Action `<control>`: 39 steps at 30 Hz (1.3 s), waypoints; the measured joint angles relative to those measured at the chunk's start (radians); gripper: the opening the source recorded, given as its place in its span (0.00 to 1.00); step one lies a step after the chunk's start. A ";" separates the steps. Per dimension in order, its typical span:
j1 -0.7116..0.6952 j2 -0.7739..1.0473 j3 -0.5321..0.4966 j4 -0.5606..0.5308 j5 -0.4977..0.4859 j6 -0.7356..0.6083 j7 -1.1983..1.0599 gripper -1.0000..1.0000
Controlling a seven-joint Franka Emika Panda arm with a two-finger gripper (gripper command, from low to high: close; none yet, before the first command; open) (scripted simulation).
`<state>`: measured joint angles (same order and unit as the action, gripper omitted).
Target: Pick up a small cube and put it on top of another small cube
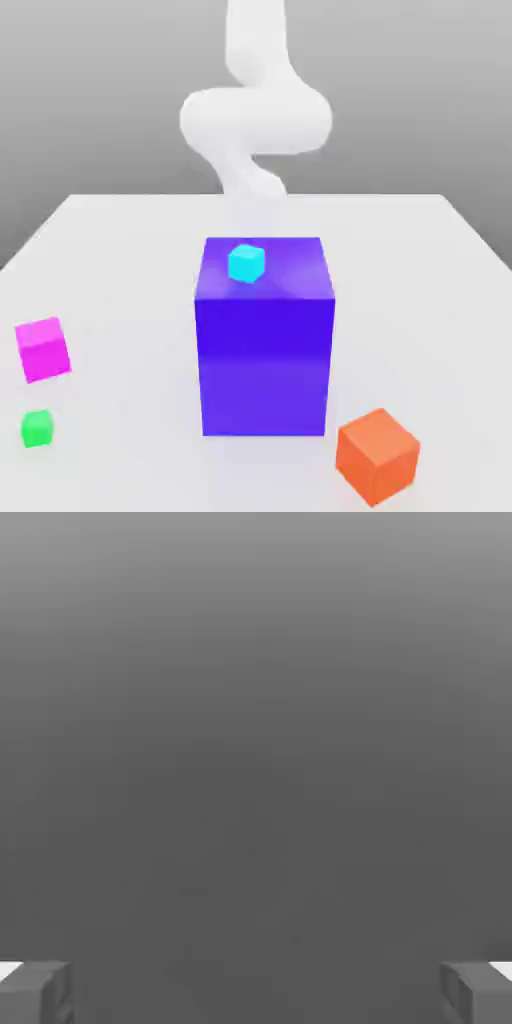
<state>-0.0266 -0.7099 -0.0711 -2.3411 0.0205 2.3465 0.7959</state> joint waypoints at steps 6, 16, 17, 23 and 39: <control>-0.074 0.229 -0.167 -0.102 0.054 0.116 -0.012 0.50; -0.233 0.595 -0.389 -0.266 0.120 0.302 -0.017 0.50; -0.259 0.630 -0.409 -0.283 0.120 0.321 -0.012 0.50; -0.387 0.810 -0.452 -0.348 0.131 0.435 -0.003 0.50; -0.515 0.994 -0.270 -0.314 0.386 0.562 -0.190 0.00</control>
<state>-0.5418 0.2841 -0.3407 -2.6550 0.4068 2.9083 0.6054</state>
